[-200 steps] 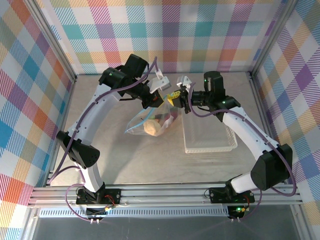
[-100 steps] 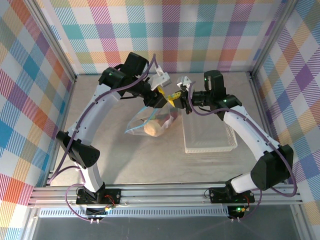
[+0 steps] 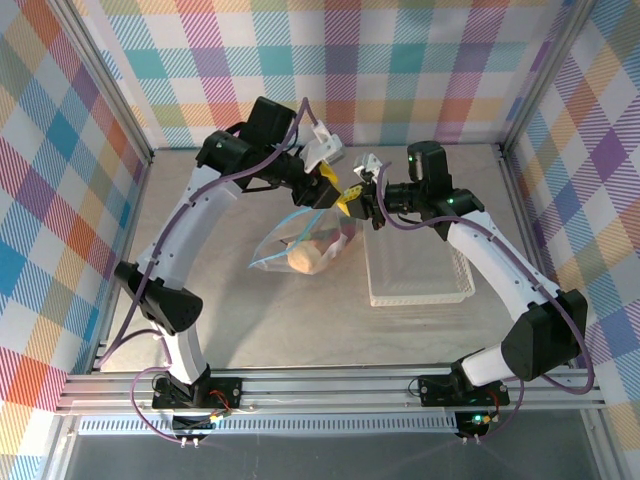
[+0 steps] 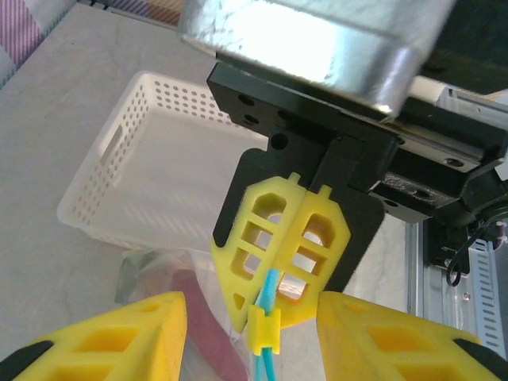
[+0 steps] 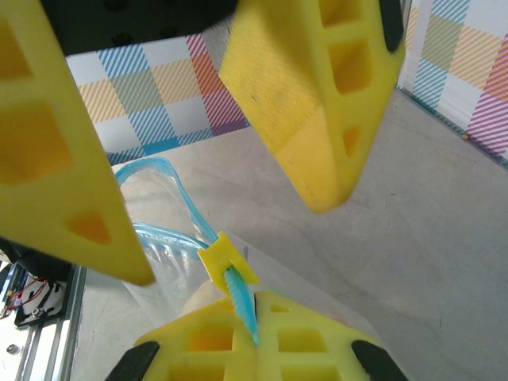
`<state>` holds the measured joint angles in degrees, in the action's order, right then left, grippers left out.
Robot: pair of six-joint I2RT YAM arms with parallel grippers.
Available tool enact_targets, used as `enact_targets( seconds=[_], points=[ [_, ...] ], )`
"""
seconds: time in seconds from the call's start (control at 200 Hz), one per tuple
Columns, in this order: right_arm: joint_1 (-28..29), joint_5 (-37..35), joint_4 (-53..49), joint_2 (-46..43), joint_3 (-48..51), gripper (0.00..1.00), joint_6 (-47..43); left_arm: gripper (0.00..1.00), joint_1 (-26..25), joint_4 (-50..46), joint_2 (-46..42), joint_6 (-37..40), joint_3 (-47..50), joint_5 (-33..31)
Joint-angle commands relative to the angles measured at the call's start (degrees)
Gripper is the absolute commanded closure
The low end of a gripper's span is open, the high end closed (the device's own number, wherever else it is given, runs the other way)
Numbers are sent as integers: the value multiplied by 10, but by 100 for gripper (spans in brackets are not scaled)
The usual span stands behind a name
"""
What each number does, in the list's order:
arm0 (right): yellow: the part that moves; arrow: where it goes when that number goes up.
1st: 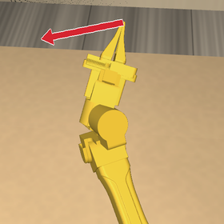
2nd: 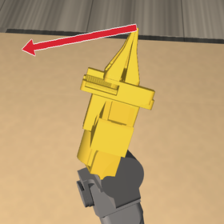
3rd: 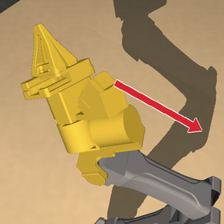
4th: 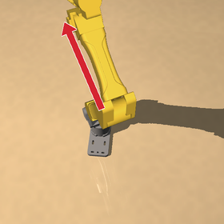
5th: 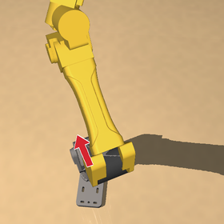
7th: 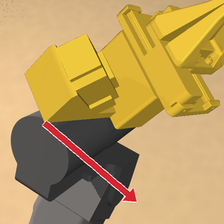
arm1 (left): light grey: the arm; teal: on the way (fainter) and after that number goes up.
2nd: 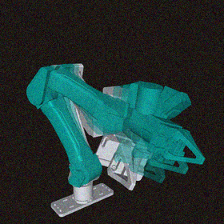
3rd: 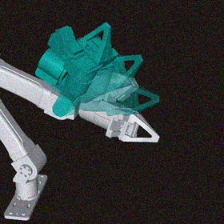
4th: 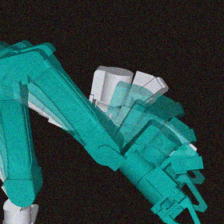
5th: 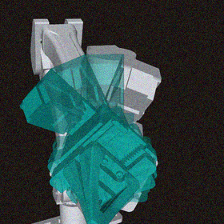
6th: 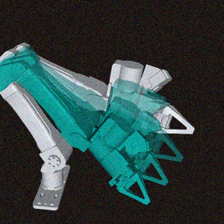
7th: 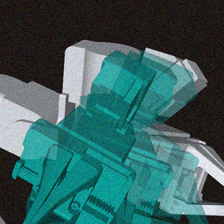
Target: Place the food in the zip-top bag and seal the zipper
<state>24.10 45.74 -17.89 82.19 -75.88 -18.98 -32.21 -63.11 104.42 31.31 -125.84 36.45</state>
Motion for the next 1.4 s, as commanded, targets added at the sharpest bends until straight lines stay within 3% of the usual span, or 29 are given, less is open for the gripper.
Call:
enact_targets(
  seconds=[0.0,0.255,0.36,0.505,0.555,1.395],
  points=[
    [2,26,3,-1,-25,100,-16,53,-6,-28,14,14,-18,14],
    [3,28,3,1,-31,100,-12,68,-11,-47,31,24,-28,2],
    [3,29,3,1,-31,100,-12,91,-11,-43,33,23,-30,5],
    [4,30,2,1,-31,100,-12,92,-11,-52,45,23,-40,12],
    [3,28,1,1,-31,100,-12,100,-11,-54,47,23,-42,15],
    [2,-42,23,-9,-33,100,10,100,3,-84,-3,42,2,-15]
  ],
)
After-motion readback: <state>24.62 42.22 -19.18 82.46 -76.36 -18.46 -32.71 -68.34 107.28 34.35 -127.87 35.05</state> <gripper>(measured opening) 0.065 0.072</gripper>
